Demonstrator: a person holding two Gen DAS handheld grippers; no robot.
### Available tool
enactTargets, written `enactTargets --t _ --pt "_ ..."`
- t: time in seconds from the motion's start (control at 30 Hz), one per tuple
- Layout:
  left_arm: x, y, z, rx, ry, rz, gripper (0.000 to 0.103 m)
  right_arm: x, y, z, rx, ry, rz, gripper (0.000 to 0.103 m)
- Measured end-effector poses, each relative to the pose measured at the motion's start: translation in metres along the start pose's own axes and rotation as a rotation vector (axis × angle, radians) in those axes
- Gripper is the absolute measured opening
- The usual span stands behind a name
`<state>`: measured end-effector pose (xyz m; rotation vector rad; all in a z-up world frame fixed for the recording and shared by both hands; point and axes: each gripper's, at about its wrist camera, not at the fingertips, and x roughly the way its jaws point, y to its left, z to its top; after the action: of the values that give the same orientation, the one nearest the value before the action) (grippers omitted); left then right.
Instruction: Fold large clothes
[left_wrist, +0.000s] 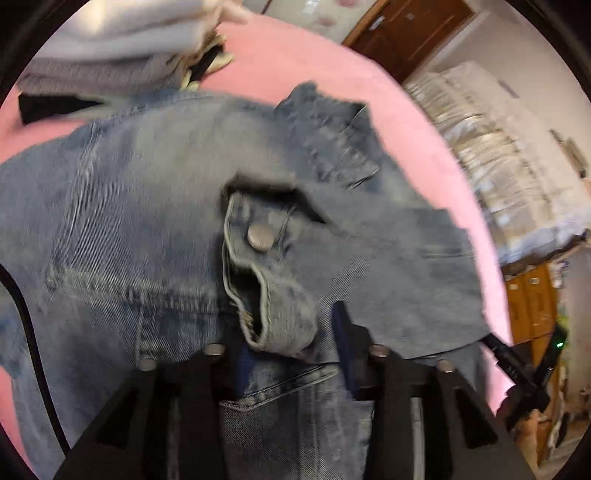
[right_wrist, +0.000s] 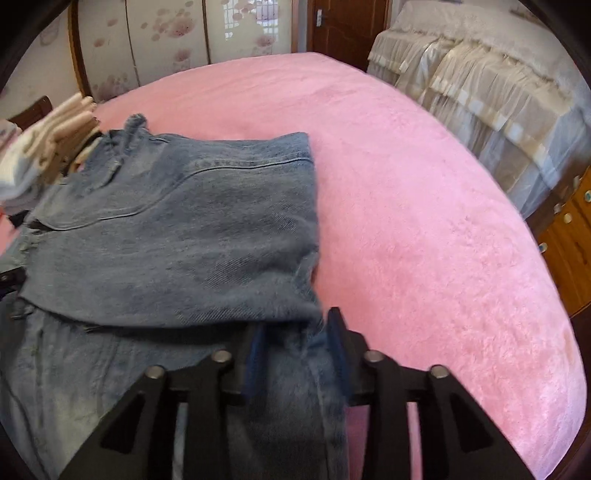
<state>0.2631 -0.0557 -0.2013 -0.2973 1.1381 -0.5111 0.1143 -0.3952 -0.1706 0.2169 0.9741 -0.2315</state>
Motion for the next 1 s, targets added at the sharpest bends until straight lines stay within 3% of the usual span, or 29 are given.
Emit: enactTargets --t 0.13,0.2,0.33,0.5,0.67,0.77,0.87,1.0 --pt "-0.023 -0.007 0.021 0.027 -0.034 -0.129 0.065 -0.032 0.000 0.002 -0.035 -0.023 0.128 0.049" --pt "-0.030 -0.007 0.033 0.021 -0.057 -0.169 0.067 -0.044 0.000 0.009 -0.036 -0.044 0.175 0.054" --pt "-0.014 -0.003 0.069 -0.027 -0.051 -0.131 0.067 -0.047 -0.004 0.034 -0.003 -0.071 0.180 0.059" --pt "0.036 0.023 0.093 -0.117 0.106 -0.044 0.067 -0.030 -0.012 0.059 0.056 -0.081 0.174 0.059" --pt "0.041 0.034 0.097 -0.127 0.137 -0.109 0.067 -0.009 -0.014 0.080 0.073 -0.069 0.166 0.059" --pt "0.035 0.040 0.096 -0.113 0.140 -0.081 0.067 0.000 -0.013 0.089 0.078 -0.071 0.152 0.059" --pt "0.031 0.046 0.097 -0.124 0.145 -0.115 0.067 0.009 -0.016 0.095 0.098 -0.062 0.153 0.059" --pt "0.054 0.047 0.099 -0.138 0.233 -0.179 0.067 0.023 -0.019 0.103 0.133 -0.048 0.154 0.059"
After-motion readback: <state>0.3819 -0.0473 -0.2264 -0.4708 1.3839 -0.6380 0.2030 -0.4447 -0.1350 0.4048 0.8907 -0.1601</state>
